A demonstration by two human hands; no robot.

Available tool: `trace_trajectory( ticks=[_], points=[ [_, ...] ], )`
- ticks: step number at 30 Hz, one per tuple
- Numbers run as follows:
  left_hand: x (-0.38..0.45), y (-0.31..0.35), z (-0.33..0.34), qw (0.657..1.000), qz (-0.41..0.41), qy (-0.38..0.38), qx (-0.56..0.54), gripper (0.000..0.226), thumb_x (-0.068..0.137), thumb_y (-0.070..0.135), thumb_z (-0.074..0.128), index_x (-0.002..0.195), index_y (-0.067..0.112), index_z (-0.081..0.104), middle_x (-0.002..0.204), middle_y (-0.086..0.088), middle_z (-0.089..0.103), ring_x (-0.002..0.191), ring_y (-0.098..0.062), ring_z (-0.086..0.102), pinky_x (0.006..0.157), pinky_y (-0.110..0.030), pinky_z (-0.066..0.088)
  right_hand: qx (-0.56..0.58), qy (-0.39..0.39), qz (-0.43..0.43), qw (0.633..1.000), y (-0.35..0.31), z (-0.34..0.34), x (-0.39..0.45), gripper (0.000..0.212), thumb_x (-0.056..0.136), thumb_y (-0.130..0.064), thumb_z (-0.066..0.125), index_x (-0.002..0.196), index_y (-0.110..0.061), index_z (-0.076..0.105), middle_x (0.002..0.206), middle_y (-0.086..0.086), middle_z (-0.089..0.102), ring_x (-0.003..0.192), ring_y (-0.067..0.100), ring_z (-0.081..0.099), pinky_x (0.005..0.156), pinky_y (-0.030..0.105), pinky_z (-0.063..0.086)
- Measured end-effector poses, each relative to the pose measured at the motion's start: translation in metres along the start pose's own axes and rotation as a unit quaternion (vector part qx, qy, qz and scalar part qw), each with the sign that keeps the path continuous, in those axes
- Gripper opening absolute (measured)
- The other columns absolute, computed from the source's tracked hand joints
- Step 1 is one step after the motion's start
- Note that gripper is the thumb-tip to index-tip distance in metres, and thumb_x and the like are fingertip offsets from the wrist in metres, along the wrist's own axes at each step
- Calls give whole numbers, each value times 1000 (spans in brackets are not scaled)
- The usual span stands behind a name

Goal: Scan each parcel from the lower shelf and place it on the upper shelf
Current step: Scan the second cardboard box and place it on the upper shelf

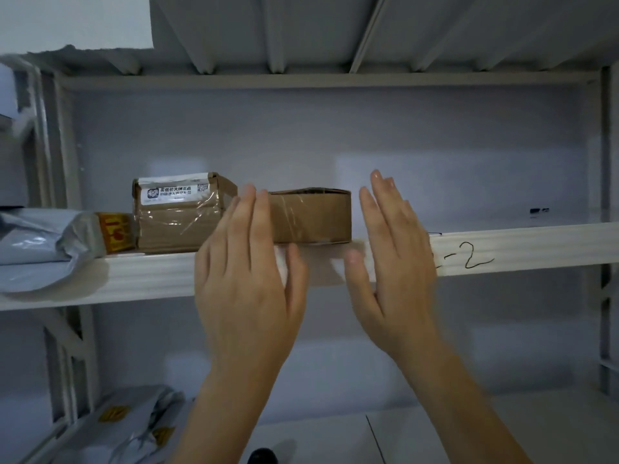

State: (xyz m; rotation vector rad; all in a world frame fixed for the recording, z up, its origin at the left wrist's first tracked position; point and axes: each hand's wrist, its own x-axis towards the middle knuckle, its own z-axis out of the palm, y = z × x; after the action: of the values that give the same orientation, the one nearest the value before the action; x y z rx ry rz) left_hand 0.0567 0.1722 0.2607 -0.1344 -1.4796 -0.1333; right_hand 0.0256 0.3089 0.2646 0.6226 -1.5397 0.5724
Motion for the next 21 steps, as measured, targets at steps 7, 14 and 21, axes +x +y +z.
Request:
trace_trajectory(
  ticks=[7,14,21],
  points=[
    [-20,-4,30,991,57,-92,78,51,97,27,32,142,2,36,150,-15,36,141,-27,27,114,-47,23,-66,-44,-45,996,9,33,-14,57,99,-35,18,143,-4,33,153,13,29,144,23,20,119,40,16],
    [-22,-9,45,987,50,-115,97,51,98,28,32,142,3,38,150,-15,36,141,-27,29,115,-47,21,-117,-66,-34,990,13,43,-13,55,98,-34,23,140,-4,40,151,14,36,142,24,26,117,42,16],
    [-35,-12,41,994,55,-76,54,51,95,26,36,141,2,38,149,-16,37,141,-27,25,116,-45,20,-39,-17,-36,998,11,40,-26,52,93,-30,36,134,-2,48,147,15,41,140,24,28,118,39,18]
  ],
)
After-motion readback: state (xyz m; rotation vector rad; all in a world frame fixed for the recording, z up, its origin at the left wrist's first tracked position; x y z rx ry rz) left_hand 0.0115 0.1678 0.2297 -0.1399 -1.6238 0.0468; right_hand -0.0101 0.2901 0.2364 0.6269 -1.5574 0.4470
